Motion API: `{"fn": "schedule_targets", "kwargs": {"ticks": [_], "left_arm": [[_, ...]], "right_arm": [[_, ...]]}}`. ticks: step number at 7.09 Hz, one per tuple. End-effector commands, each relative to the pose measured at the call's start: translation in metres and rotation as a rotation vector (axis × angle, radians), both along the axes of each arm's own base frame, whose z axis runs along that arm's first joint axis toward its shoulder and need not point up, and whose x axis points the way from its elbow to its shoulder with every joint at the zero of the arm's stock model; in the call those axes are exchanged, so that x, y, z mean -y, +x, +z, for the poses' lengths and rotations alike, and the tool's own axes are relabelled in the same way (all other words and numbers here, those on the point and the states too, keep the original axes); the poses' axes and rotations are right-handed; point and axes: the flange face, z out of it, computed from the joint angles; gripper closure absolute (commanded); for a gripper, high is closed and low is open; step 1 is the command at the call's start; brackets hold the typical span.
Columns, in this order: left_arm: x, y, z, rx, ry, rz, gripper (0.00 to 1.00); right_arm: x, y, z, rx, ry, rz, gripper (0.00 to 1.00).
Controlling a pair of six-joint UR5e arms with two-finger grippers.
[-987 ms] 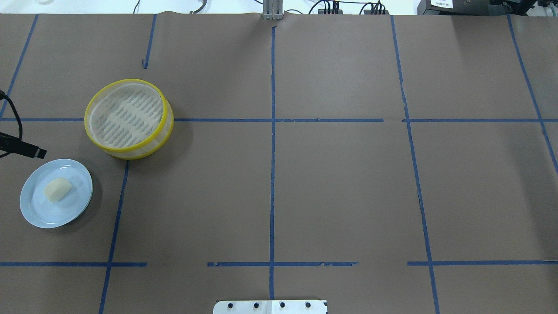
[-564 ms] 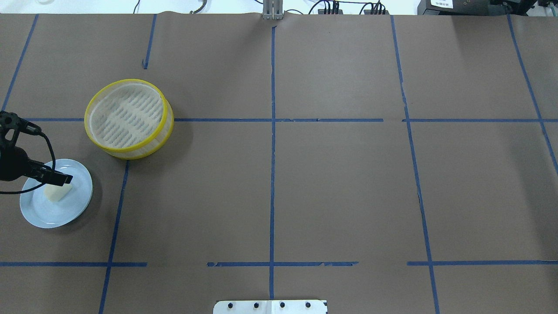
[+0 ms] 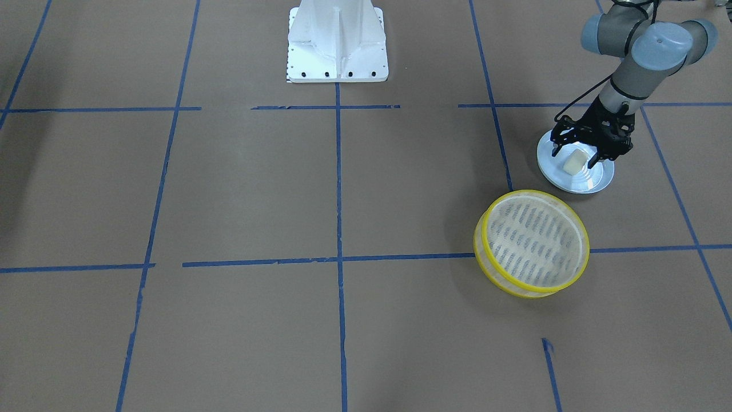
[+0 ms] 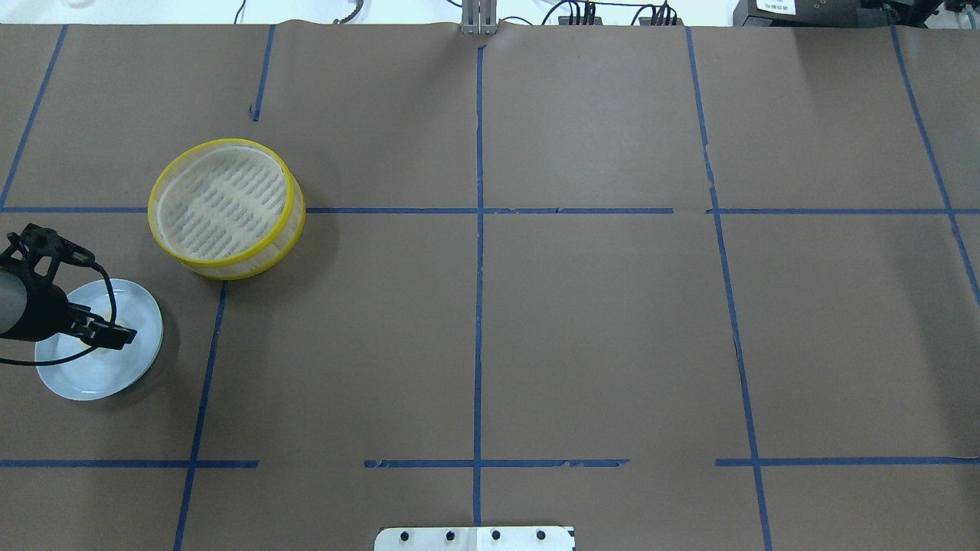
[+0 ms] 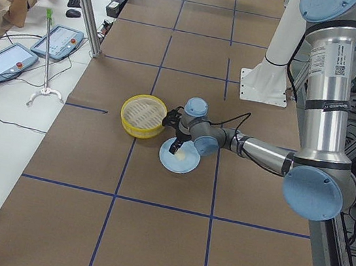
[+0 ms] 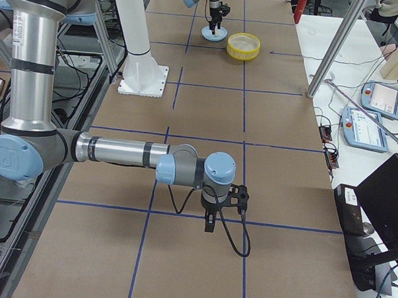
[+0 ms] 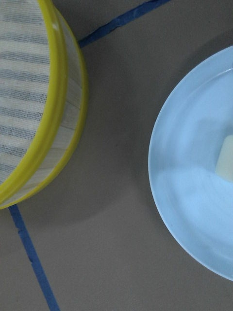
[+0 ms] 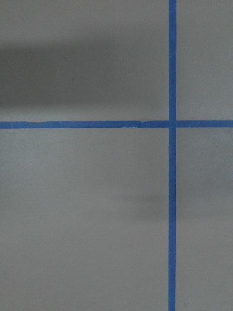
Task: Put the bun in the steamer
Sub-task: 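Move the left gripper down over the white bun on the blue plate, then close the left gripper on the white bun and lift it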
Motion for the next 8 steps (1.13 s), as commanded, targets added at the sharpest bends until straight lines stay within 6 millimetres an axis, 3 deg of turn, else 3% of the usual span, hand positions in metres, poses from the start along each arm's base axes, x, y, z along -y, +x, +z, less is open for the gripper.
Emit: {"fn": "schedule_targets", "kwargs": {"ticks": [1,3,7,8], "left_arm": [[-0.001,0.001,0.006,0.010,-0.004,0.007,0.15],[0.000,0.002,0.007,0.011,-0.002,0.007,0.22],[0.002,0.006,0.024,0.039,-0.012,0.012,0.25],[0.006,0.004,0.025,0.064,0.022,-0.008,0.30]], "right_arm": [[0.000,0.000,0.000,0.000,0.000,0.000,0.00],[0.000,0.000,0.000,0.000,0.001,0.000,0.00],[0.000,0.000,0.000,0.000,0.000,0.000,0.00],[0.000,0.000,0.000,0.000,0.000,0.000,0.00]]}}
